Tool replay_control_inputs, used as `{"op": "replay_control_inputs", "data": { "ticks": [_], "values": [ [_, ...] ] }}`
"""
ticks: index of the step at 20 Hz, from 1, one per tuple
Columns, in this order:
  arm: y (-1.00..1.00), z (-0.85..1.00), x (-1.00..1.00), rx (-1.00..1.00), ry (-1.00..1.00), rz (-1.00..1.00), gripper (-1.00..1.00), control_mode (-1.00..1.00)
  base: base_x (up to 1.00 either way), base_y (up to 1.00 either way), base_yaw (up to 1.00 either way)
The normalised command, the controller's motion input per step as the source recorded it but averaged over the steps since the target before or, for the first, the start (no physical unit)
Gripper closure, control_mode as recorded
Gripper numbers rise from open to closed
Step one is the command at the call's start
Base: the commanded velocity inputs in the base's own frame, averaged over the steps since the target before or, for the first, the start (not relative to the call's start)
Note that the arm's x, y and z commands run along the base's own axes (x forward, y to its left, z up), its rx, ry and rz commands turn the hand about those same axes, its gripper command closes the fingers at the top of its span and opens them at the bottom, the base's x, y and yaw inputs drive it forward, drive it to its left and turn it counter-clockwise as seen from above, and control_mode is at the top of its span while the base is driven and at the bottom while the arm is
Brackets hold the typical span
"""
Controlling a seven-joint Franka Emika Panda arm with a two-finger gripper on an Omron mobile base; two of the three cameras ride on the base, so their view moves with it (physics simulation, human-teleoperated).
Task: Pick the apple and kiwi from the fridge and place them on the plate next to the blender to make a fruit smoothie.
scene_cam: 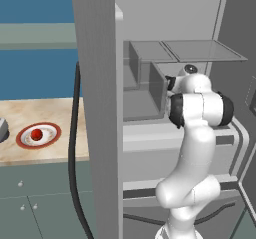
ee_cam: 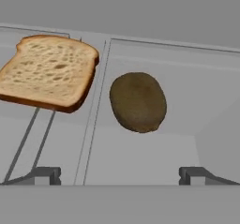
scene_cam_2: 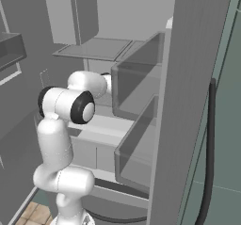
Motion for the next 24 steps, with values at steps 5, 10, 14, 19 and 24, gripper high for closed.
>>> {"op": "replay_control_inputs", "data": {
  "ticks": [5,10,14,19,24],
  "values": [
    [-0.13,-0.22,0.55,0.0,0.0,0.0,-1.0,-1.0,0.0,0.0,0.0],
    [-0.12,-0.27,0.42,0.0,0.0,0.0,-1.0,-1.0,0.0,0.0,0.0],
    [0.0,-0.2,0.48,0.0,0.0,0.0,-1.0,-1.0,0.0,0.0,0.0],
    [0.0,-0.18,0.31,0.0,0.0,0.0,-1.0,-1.0,0.0,0.0,0.0],
    [0.28,-0.92,-0.53,-0.06,-0.02,0.0,-1.0,-1.0,0.0,0.0,0.0]
  ]
}}
